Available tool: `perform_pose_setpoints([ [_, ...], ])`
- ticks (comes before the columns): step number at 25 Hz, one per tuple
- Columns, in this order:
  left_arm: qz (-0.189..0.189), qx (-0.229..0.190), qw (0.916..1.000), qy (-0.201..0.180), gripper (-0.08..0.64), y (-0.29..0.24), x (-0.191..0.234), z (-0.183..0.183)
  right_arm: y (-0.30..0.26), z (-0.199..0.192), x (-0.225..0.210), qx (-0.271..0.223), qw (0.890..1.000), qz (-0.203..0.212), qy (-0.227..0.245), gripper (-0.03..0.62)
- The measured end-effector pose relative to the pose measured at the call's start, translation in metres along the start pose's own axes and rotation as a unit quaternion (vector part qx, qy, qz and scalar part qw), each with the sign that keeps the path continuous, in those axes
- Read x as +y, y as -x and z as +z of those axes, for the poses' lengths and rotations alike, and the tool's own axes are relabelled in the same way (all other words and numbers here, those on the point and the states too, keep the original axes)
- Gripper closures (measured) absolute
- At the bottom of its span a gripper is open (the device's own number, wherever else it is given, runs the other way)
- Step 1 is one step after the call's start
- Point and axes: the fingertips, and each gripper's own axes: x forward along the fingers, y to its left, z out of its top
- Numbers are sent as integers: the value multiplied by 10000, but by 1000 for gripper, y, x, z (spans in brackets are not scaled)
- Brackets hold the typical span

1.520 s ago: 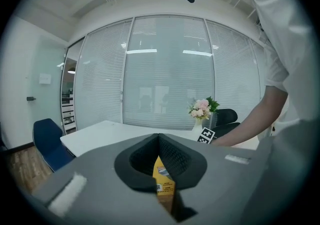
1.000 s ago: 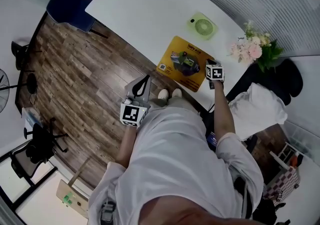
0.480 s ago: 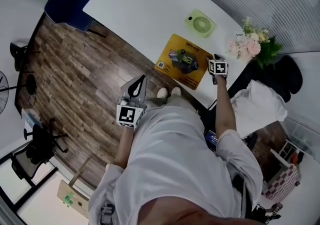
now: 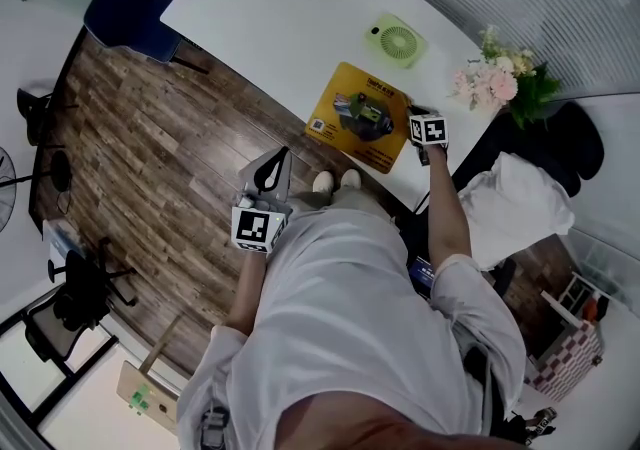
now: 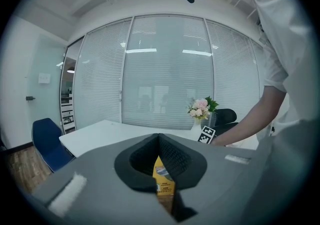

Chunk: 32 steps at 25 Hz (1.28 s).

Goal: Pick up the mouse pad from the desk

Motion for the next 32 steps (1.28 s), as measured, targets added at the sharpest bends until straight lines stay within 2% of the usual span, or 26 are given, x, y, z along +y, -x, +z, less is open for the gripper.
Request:
perform_pose_setpoints([
  [5, -15, -93, 10000, 17, 572, -3, 0, 3, 17, 8, 13, -477, 9971, 419, -424, 571],
  [11, -200, -194, 9996, -8, 572, -14, -13, 7, 60, 28, 46, -1362, 9837, 897, -762, 572],
  [14, -295, -258, 9992, -34, 572, -20, -17, 12, 88, 44, 68, -1793, 9740, 1140, -792, 572],
  [18, -402, -343, 9986, -73, 572, -27, -22, 19, 125, 69, 101, -2264, 9628, 1365, -552, 572],
  [26, -593, -570, 9965, -166, 572, -35, -32, 40, 218, 124, 158, -3305, 9286, 1642, -387, 571],
  [32, -608, -894, 9937, -305, 572, -43, -34, 70, 296, 163, 159, -4149, 8988, 1394, -241, 571],
])
